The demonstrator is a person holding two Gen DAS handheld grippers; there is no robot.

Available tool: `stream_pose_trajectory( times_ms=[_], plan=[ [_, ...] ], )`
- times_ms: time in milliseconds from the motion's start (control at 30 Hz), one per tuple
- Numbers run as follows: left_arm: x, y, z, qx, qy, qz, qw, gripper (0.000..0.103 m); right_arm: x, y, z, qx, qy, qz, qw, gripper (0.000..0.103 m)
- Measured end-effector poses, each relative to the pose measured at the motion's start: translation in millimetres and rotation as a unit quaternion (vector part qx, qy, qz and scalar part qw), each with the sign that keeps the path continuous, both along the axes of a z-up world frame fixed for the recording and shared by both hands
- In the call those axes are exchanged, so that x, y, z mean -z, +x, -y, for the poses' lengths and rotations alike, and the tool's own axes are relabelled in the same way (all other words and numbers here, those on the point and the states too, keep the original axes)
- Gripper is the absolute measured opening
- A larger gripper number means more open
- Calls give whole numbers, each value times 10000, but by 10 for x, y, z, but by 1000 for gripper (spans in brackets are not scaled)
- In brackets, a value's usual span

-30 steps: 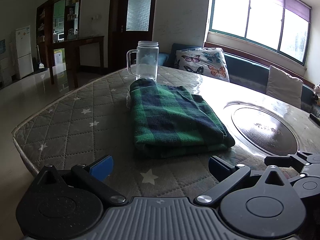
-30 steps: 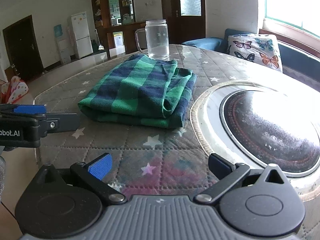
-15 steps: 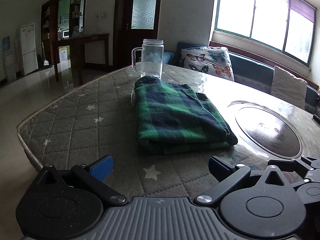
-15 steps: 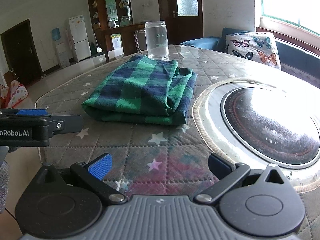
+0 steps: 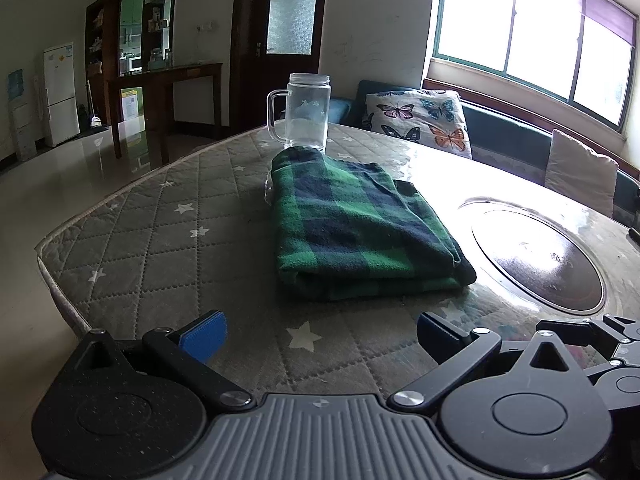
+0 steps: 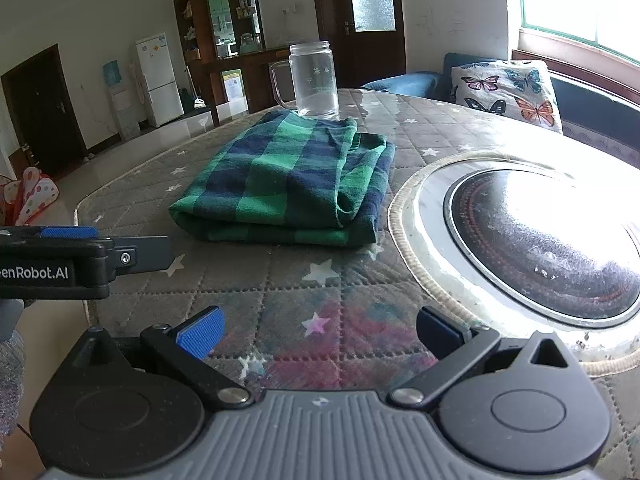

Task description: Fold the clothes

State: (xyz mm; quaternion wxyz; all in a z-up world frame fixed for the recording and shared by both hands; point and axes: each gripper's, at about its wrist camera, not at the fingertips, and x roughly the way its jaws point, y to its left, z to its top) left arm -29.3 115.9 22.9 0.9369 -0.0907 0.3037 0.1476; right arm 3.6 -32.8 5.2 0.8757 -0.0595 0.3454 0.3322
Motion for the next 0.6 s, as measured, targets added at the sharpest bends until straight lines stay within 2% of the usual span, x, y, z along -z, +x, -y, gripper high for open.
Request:
stream_pose_trajectory(
  times_ms=[600],
  plan=[
    [26, 1, 33, -28, -26, -65, 10000, 103, 40, -21, -3, 33, 25, -76, 10000, 103]
  ],
)
